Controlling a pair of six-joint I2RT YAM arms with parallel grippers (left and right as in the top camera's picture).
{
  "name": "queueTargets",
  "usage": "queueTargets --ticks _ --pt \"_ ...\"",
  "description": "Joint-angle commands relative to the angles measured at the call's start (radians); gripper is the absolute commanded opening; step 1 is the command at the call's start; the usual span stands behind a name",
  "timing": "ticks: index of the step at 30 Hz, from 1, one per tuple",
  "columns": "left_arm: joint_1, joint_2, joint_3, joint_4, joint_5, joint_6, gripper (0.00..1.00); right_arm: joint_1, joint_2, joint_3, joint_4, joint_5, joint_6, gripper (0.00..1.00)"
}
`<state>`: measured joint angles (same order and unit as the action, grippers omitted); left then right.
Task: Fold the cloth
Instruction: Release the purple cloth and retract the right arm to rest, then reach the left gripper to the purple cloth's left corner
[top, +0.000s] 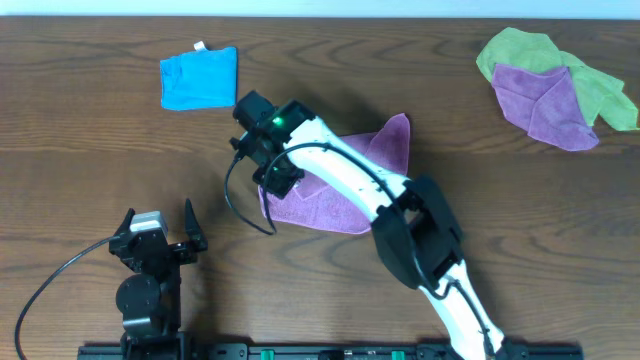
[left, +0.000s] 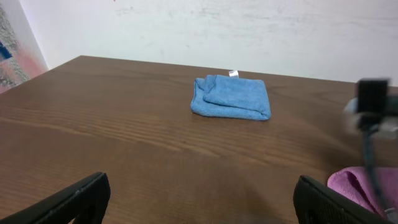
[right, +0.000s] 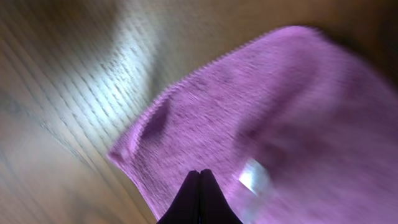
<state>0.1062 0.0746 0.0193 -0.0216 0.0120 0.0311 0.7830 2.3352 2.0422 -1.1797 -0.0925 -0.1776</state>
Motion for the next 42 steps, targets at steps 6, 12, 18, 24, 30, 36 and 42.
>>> queueTargets --ticks 6,12,18,24,30,36,42 --pt "-0.005 -0.008 -0.014 -0.055 -0.015 0.014 0.95 -0.086 -0.141 0.012 -0.136 0.143 -0.04 0.02" --pt "-0.005 -0.008 -0.014 -0.055 -0.015 0.014 0.95 -0.159 -0.265 -0.011 -0.211 0.176 -0.001 0.01" --pt "-0.005 -0.008 -0.014 -0.055 -0.015 0.014 0.95 -0.163 -0.557 -0.145 -0.188 0.277 0.02 0.02" --pt "-0.005 -0.008 -0.014 -0.055 -0.015 0.014 0.96 -0.16 -0.938 -0.468 -0.129 0.276 0.066 0.01" --pt "-0.005 -0.008 -0.014 -0.05 -0.015 0.014 0.95 -0.126 -1.337 -0.723 -0.196 0.276 0.181 0.01" --pt "-0.005 -0.008 -0.014 0.014 0.256 -0.166 0.95 -0.121 -1.591 -0.789 -0.31 0.195 0.345 0.44" --pt "-0.005 -0.008 -0.014 0.106 0.874 -0.676 0.95 -0.121 -1.675 -0.789 -0.313 0.099 0.387 0.99"
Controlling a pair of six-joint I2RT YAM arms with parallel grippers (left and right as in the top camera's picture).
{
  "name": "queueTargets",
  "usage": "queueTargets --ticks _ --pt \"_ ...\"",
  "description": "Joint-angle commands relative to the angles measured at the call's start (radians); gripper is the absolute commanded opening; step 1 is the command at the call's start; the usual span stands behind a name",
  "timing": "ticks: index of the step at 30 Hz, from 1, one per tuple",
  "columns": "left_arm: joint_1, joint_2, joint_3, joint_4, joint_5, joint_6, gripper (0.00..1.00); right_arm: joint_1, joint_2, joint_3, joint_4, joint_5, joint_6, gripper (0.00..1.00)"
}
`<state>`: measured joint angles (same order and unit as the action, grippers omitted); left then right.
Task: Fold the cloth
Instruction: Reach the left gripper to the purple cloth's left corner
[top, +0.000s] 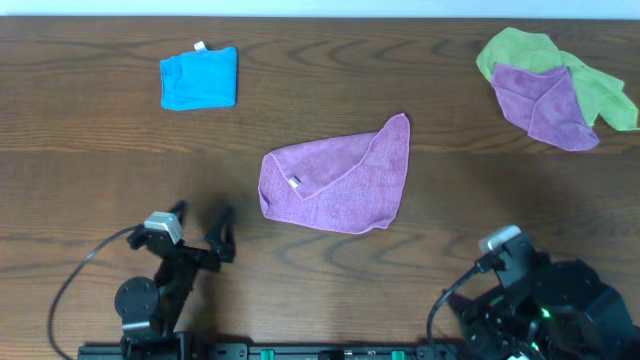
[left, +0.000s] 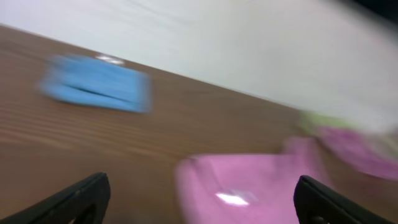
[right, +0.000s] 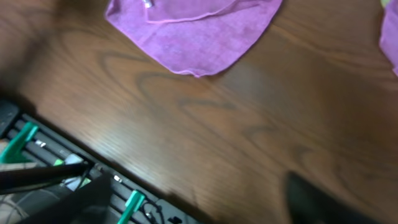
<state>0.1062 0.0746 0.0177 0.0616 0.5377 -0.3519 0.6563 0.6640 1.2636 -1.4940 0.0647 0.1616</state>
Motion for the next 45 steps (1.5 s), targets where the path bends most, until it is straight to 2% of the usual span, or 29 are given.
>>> queueTargets --ticks 1,3,6,11,15,18,22,27,29,32,35,45 --pt "-0.005 -0.008 -0.013 0.033 0.425 -0.378 0.95 0.006 -0.003 -0.01 0.002 -0.058 0.048 0.99" --pt "-0.005 -0.008 -0.013 0.034 0.514 -0.484 0.95 0.006 -0.002 -0.01 0.003 -0.06 0.048 0.99" --pt "-0.005 -0.008 -0.013 0.031 0.514 -0.544 0.95 0.006 -0.002 -0.01 0.014 -0.109 0.048 0.99" --pt "-0.005 -0.008 -0.013 0.005 0.495 -0.553 0.95 0.005 -0.001 -0.01 0.084 -0.112 0.047 0.99" --pt "-0.005 -0.004 -0.013 -0.147 0.436 -0.548 0.95 0.005 0.009 -0.01 0.122 -0.058 0.048 0.99" --pt "-0.014 0.049 -0.013 -0.134 0.41 -0.569 0.95 0.005 0.032 -0.01 0.126 -0.013 0.048 0.99" --pt "-0.018 0.166 -0.013 -0.052 0.375 -0.569 0.95 0.005 0.084 -0.01 0.161 0.037 0.048 0.99" --pt "-0.056 0.36 0.011 0.188 0.408 -0.636 0.96 0.005 0.179 -0.01 0.212 0.079 0.039 0.99" --pt "-0.085 0.451 0.066 0.212 0.408 -0.596 0.96 0.005 0.22 -0.01 0.223 0.105 0.039 0.99" --pt "-0.132 0.614 0.188 0.154 0.4 -0.465 0.96 -0.008 0.267 -0.01 0.223 0.138 0.032 0.99" --pt "-0.173 0.779 0.284 0.13 0.369 -0.393 0.96 -0.042 0.274 -0.008 0.222 0.153 0.022 0.99" --pt "-0.299 1.357 0.635 0.072 0.332 -0.213 0.96 -0.321 0.174 0.026 0.192 0.193 -0.068 0.99"
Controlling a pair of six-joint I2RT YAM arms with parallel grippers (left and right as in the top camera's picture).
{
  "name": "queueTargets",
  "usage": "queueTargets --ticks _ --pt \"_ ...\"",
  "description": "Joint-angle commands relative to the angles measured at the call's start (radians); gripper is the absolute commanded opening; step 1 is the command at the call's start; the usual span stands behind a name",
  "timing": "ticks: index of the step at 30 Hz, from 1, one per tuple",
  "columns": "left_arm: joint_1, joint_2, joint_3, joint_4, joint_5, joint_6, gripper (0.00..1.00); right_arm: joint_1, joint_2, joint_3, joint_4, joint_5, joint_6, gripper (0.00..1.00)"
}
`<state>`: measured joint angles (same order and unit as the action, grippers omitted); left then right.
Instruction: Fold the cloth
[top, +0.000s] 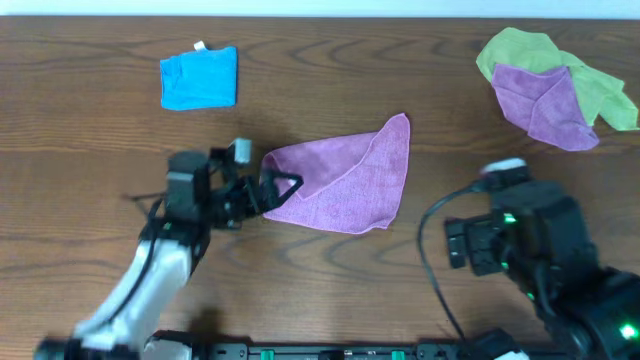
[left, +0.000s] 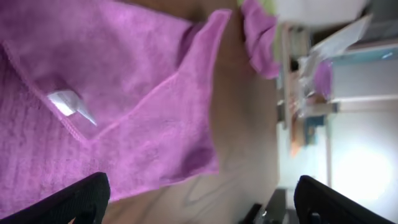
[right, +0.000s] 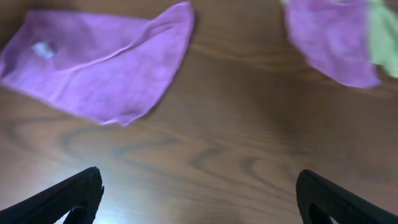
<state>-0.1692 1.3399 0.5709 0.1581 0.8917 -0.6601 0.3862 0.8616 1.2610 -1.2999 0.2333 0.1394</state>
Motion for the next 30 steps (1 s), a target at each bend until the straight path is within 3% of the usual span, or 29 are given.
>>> queueTargets --ticks 1,7,15,22,30 --pt "-0.033 0.143 0.129 -0.071 -0.039 0.121 0.96 -0.093 -0.035 0.029 -0.006 0.02 -0.051 0.99" --pt "-0.069 0.274 0.296 -0.314 -0.096 0.275 0.96 -0.23 -0.044 0.029 -0.034 -0.08 -0.07 0.99" --pt "-0.121 0.273 0.368 -0.542 -0.142 0.377 0.96 -0.295 -0.11 0.029 -0.098 -0.076 -0.078 0.99" --pt "-0.145 0.273 0.368 -0.646 -0.233 0.457 0.97 -0.295 -0.155 0.029 -0.137 -0.078 -0.072 0.99" --pt "-0.146 0.275 0.361 -0.6 -0.323 0.467 0.96 -0.295 -0.155 0.028 -0.138 -0.096 -0.066 0.99"
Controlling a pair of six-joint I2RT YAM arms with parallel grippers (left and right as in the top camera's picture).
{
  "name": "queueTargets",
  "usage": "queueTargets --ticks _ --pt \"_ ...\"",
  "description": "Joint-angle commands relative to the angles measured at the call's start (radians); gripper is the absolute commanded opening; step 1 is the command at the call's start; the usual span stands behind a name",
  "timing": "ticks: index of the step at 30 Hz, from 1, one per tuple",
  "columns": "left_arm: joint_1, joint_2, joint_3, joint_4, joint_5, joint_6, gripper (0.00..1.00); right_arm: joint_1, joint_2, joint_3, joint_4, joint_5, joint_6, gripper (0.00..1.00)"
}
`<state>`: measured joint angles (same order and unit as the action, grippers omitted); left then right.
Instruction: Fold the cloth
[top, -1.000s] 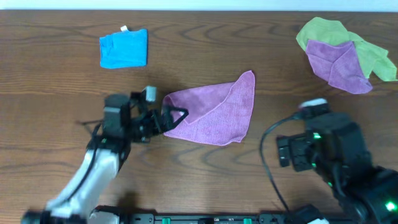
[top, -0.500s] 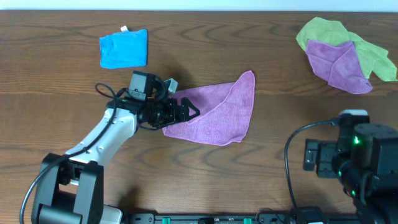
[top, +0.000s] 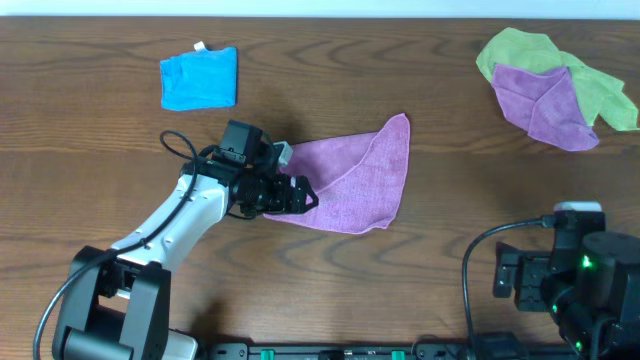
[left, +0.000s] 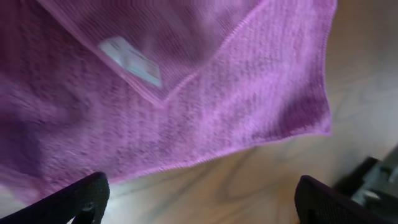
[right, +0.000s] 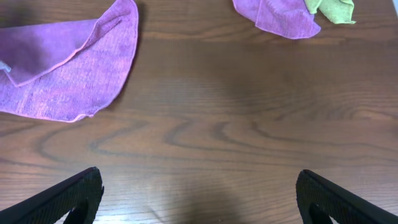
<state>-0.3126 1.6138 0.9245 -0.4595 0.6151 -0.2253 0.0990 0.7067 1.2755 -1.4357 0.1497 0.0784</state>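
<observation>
The purple cloth lies mid-table, one flap folded over, and also shows in the right wrist view. My left gripper hangs open low over the cloth's left part. In the left wrist view the cloth and its white label fill the picture above the spread left gripper, nothing between its fingers. The right arm sits at the front right, well away from the cloth. My right gripper is open over bare wood.
A folded blue cloth lies at the back left. A green cloth under a crumpled purple one sits at the back right, seen too in the right wrist view. The table is dark wood.
My left gripper was at the cloth's left edge and is now further right, low over its left part. The right arm has drawn back toward the front right corner.
First my right gripper was shut at the cloth's left part, the left arm parked at the front left. Then the right arm was back at the front right, open, the cloth lying half folded. Then the left gripper was at the cloth's left edge, now over it.
</observation>
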Motion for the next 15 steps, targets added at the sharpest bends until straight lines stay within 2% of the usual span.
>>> queueTargets --ticks 1,5,9,15 --pt "-0.002 0.002 0.005 0.027 -0.046 0.031 0.96 -0.008 0.0 0.014 -0.002 -0.014 -0.005 0.99" --pt "-0.003 0.019 0.0 0.056 -0.03 0.016 0.96 -0.008 0.0 0.013 -0.005 -0.022 -0.005 0.99" --pt "-0.003 0.074 0.0 0.073 0.058 0.016 1.0 -0.008 0.0 0.013 -0.008 -0.022 -0.005 0.99" --pt "-0.003 0.115 0.0 0.109 0.039 0.015 1.0 -0.008 0.0 0.013 -0.009 -0.022 -0.005 0.99"
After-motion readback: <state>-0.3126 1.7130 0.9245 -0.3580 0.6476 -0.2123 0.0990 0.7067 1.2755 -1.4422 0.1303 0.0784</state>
